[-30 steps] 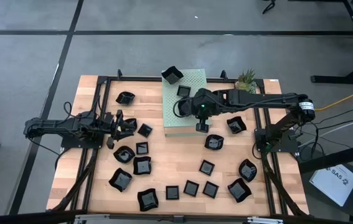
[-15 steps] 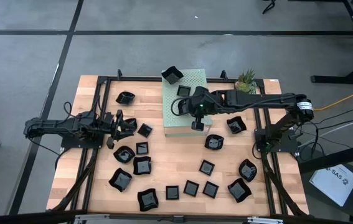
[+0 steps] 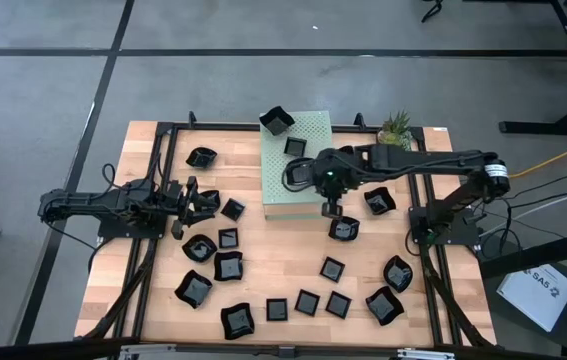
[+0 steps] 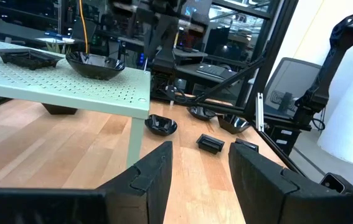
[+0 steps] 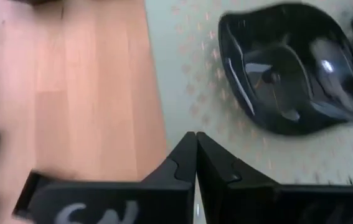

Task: Pick & Place Mini shaped plates
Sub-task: Stack the black leaf shaped plate on top of the black leaf shape plates on the shelf

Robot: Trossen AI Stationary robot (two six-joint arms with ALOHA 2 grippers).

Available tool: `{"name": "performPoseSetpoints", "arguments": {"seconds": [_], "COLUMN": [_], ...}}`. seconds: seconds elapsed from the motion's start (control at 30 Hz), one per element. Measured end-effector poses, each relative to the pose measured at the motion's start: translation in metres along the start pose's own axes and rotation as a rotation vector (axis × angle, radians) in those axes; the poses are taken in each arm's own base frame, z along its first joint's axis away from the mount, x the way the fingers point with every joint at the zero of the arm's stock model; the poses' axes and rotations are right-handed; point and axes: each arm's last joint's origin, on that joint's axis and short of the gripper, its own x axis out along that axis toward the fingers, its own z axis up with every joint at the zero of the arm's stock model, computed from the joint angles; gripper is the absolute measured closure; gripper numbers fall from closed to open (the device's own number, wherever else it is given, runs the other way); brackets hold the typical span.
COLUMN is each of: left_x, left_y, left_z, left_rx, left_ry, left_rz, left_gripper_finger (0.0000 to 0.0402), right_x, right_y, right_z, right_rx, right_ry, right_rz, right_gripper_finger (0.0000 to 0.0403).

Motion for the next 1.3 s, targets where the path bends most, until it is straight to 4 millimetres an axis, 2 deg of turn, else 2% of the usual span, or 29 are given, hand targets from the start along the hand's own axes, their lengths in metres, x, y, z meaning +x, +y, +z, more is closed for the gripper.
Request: {"name": "performPoseSetpoints", "arguments": {"seconds": [0.23,0.53,0.67,0.8,1.0,1.13,1.3], "left_x": [0.000,0.000,0.000,0.000,0.000,0.000,0.000], "left_y": [0.000,0.000,0.000,0.000,0.000,0.000,0.000], "left_z": [0.000,0.000,0.000,0.000,0.000,0.000,0.000], "left_rx": [0.000,0.000,0.000,0.000,0.000,0.000,0.000], "left_ry": [0.000,0.000,0.000,0.000,0.000,0.000,0.000], "left_rz": [0.000,0.000,0.000,0.000,0.000,0.000,0.000], "left_gripper_finger": [0.0249,0.0249,0.0249,0.0249,0.0249,0.0249,0.0249], "right_x": [-0.024,-0.016,-0.005,0.011,0.035,0.044,0.049], "right_y": [0.007,0.021,0.026,0.031,0.045,0.057,0.071], "right_z": [-0.020,-0.071,-0.099,-0.125,-0.153,-0.163,-0.164], "right_rx": [0.033,0.083,0.051,0.046,0.042,0.037,-0.032], "right_ry": [0.056,0.020,0.064,0.110,0.159,0.119,0.027], "right_rz": [-0.026,0.006,-0.055,-0.123,-0.078,-0.037,0.017], "right_gripper_finger": [0.0356,0.0249,0.0221,0.0213,0.0212,0.0212,0.0212]}}
